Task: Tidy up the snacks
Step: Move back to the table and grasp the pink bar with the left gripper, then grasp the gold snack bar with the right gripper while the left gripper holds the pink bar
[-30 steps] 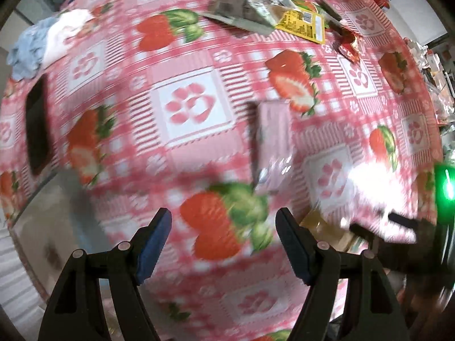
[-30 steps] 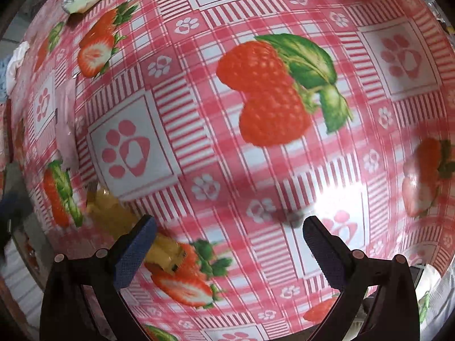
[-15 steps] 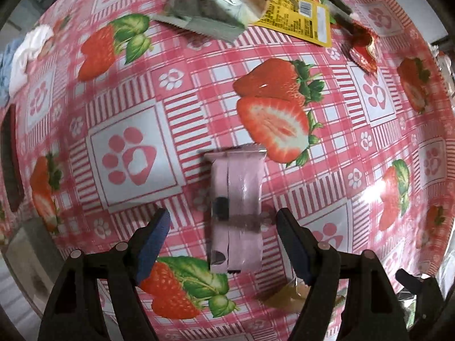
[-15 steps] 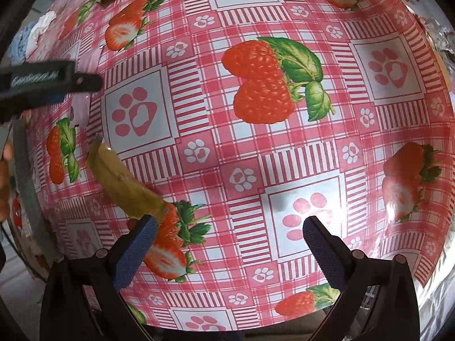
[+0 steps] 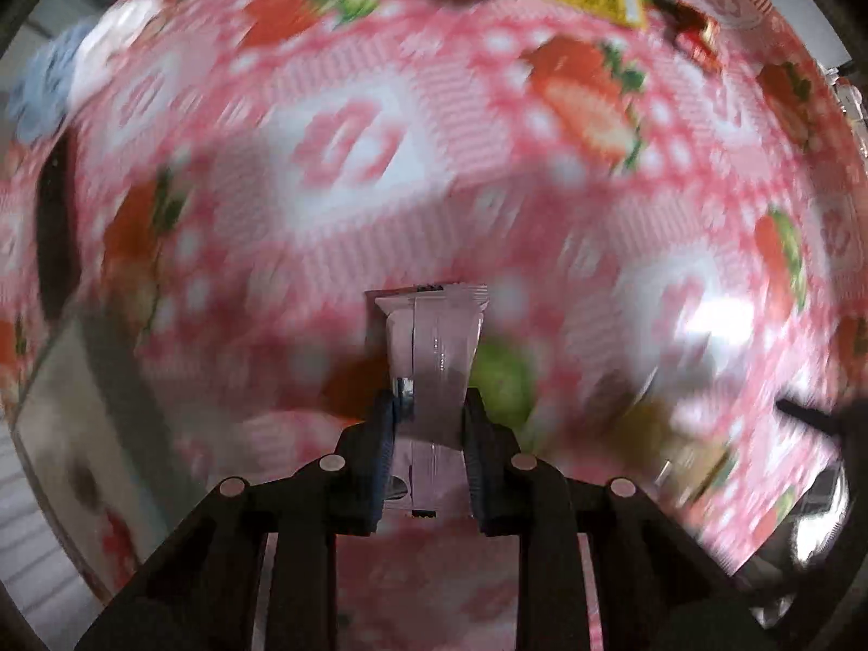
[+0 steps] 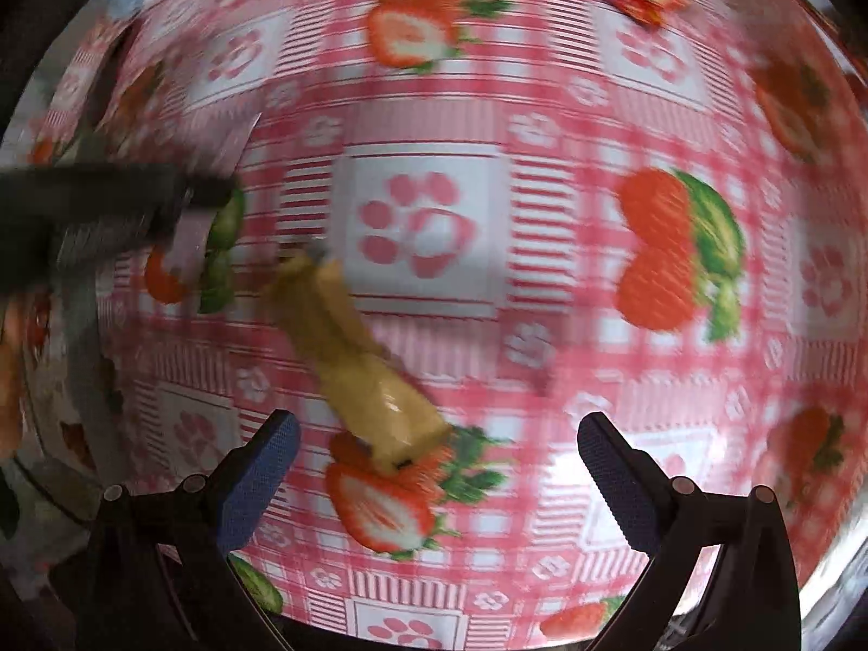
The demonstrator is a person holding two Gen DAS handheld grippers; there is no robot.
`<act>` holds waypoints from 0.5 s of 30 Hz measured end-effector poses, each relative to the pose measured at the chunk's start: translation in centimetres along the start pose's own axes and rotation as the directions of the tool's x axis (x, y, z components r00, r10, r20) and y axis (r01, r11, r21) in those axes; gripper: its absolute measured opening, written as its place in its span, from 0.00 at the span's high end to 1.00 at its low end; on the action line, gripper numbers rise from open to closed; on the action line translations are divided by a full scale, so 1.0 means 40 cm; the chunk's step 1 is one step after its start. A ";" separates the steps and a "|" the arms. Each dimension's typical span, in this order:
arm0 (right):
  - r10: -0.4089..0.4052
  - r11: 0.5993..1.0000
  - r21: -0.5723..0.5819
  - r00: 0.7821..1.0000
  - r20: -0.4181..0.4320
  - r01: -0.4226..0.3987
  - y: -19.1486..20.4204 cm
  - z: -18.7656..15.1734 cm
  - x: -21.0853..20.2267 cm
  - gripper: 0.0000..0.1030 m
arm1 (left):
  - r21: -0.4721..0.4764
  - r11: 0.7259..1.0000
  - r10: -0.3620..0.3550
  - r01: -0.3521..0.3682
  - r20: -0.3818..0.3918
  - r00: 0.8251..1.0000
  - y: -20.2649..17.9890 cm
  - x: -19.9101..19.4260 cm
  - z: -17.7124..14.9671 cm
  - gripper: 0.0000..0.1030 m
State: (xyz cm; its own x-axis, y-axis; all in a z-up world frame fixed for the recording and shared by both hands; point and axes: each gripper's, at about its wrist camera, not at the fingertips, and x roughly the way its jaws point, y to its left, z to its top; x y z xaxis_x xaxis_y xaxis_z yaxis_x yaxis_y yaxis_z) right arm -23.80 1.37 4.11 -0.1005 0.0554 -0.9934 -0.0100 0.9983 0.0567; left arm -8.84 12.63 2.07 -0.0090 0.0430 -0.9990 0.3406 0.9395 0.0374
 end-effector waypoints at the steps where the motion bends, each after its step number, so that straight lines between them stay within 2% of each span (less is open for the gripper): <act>1: -0.006 1.000 -0.027 1.000 -0.006 0.006 0.021 0.006 0.007 0.00 | -0.016 1.000 0.004 -0.004 -0.012 1.000 0.015 0.001 -0.025 0.74; 6: -0.040 0.993 -0.116 0.999 -0.030 0.037 0.102 0.042 0.038 0.00 | -0.062 0.998 0.007 -0.009 -0.034 0.999 0.049 0.010 -0.099 0.74; 11: -0.099 0.978 -0.192 0.993 -0.065 0.085 0.168 0.060 0.071 0.00 | -0.069 0.998 0.001 -0.003 -0.029 1.000 0.040 0.012 -0.094 0.73; 15: -0.100 0.977 -0.197 0.993 -0.071 0.084 0.192 0.056 0.075 0.00 | -0.076 0.997 -0.015 0.014 -0.018 1.000 0.057 0.007 -0.093 0.73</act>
State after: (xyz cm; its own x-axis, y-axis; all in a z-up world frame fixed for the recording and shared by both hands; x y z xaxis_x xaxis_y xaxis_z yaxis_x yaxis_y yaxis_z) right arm -21.94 9.24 1.36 -0.1693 -0.0455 -0.9845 -0.2144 0.9767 -0.0082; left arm -11.57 16.05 1.96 -0.0307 0.0348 -0.9989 0.2679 0.9631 0.0253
